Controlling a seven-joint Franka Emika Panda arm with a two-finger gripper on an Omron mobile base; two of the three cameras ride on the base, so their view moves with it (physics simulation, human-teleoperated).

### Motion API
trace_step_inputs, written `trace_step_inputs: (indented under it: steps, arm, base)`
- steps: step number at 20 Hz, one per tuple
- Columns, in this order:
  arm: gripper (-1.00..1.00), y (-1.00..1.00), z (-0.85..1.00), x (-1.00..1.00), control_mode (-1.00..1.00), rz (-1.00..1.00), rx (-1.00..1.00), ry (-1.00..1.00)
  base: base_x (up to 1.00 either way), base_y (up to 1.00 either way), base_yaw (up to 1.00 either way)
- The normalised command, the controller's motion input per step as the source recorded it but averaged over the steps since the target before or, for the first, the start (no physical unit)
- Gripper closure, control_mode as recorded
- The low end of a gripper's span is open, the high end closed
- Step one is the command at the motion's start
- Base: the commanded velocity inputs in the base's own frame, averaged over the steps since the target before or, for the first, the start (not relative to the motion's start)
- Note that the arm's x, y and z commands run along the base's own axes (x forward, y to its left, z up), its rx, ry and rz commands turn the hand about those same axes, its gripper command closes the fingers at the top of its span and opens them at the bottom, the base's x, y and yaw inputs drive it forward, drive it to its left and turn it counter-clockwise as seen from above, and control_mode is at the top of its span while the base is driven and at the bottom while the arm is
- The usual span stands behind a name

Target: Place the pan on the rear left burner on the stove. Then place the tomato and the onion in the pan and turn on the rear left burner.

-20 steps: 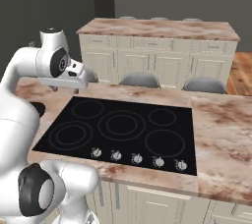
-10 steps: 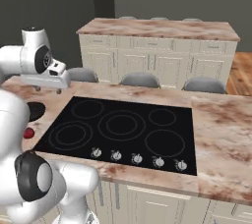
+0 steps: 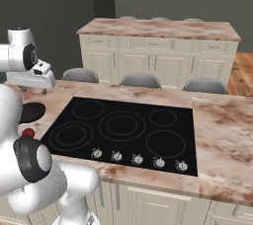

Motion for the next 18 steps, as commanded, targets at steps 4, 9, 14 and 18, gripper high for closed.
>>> trace_step_inputs:
  steps: [4,9,14,18]
  arm:
    - [-1.00,0.50,-0.24,0.00,-1.00,0.00,0.00,0.00]
    - [-1.00,0.45,-0.26,0.00,-1.00,-0.01,0.00,0.00]
    - [-1.00,0.41,-0.21,0.00,-1.00,-0.01,0.00,0.00]
    - [-1.00,0.41,-0.21,0.00,-1.00,-0.02,0.00,0.00]
  base:
    - [0.00,0.00,0.00]
    - [0.00,0.00,0.00]
    - [0.00,0.00,0.00]
    - [0.00,0.00,0.00]
